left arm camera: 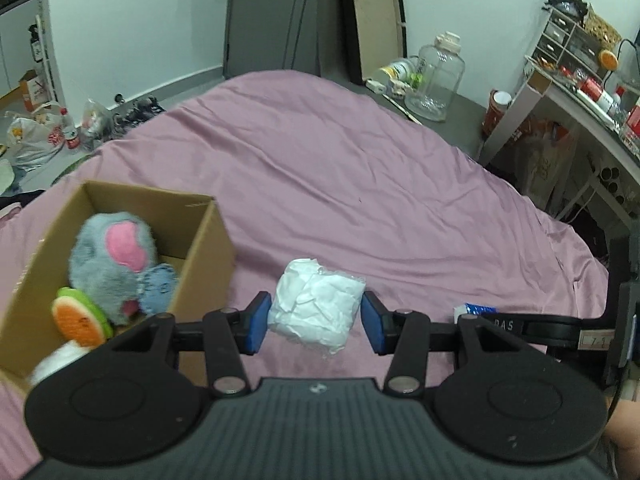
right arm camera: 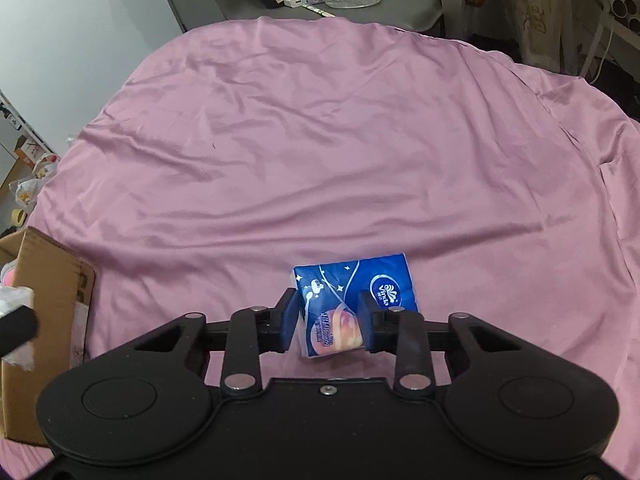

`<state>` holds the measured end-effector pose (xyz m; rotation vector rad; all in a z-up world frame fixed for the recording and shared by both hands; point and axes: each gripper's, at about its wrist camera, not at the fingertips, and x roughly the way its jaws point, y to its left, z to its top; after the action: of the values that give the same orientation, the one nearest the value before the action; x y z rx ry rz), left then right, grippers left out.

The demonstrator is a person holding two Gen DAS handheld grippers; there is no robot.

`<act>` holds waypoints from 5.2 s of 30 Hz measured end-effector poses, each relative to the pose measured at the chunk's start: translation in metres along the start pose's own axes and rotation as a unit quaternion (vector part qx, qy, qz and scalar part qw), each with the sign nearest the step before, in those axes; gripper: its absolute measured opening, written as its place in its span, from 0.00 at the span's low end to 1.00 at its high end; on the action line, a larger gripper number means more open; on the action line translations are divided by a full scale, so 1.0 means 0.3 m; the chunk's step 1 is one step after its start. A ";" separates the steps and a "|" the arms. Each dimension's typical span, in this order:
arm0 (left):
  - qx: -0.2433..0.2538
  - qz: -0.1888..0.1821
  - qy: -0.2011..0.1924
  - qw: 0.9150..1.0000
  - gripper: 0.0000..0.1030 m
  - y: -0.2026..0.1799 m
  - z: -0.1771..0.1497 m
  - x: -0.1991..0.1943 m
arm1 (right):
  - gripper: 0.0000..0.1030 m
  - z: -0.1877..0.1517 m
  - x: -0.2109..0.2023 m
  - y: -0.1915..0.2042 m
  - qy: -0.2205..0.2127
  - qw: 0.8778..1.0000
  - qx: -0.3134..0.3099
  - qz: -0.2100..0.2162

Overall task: Organize soft objects
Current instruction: 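Grasp the white tissue wad with the left gripper while the right grasps the blue tissue pack, then carry the tissue wad with the left gripper while the right carries the tissue pack to the box, then open the left gripper over the box while the right lowers the tissue pack inside and releases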

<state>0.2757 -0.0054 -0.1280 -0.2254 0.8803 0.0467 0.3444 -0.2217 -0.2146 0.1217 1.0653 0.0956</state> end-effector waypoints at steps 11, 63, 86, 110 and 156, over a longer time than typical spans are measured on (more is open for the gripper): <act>0.002 0.001 -0.027 1.000 0.47 0.036 0.005 -0.158 | 0.85 -0.007 0.049 -0.043 0.015 0.999 0.024 -0.041; -0.045 0.079 -0.059 0.994 0.47 0.387 0.030 -0.366 | 0.75 -0.034 -0.096 0.046 -0.032 0.997 -0.059 -0.028; -0.034 0.106 0.003 0.994 0.47 0.450 0.013 -0.175 | 0.75 -0.079 -0.274 0.255 -0.097 0.981 -0.164 0.043; -0.078 0.050 0.032 0.995 0.50 0.537 -0.002 -0.014 | 0.76 -0.106 -0.327 0.541 -0.099 0.959 -0.212 0.161; -0.064 0.079 0.008 0.995 0.78 0.601 0.025 -0.291 | 0.88 -0.169 -0.385 0.666 -0.074 0.960 -0.207 0.172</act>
<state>0.2018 0.1767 -0.0882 -0.2766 0.9111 0.2492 0.2405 -0.0373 -0.1097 -0.0660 0.8459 0.6128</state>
